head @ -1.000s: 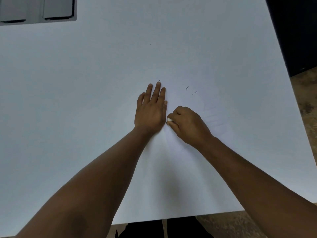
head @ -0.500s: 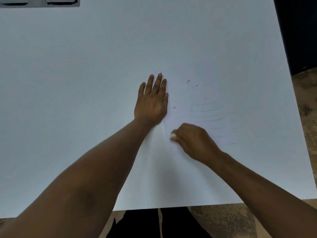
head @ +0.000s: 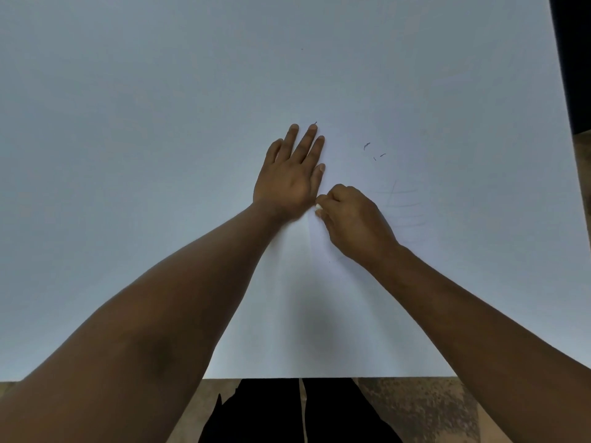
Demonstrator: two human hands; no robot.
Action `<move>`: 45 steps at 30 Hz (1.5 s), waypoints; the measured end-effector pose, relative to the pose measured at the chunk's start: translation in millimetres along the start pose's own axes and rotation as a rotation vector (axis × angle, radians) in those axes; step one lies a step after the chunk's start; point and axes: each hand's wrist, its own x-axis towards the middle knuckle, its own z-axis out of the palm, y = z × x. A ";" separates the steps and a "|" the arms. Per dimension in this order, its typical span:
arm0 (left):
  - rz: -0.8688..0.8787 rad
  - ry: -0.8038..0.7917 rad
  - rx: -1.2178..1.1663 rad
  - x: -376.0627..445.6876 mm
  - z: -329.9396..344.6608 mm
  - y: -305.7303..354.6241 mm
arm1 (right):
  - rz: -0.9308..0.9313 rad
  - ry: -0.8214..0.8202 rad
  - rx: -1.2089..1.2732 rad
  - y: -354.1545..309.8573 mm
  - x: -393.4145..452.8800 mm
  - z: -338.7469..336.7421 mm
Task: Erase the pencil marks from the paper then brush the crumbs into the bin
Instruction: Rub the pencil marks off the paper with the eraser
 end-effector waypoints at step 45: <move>-0.017 -0.019 -0.024 -2.7 -3.1 3.4 | 0.123 -0.241 0.040 -23.1 -90.9 -14.7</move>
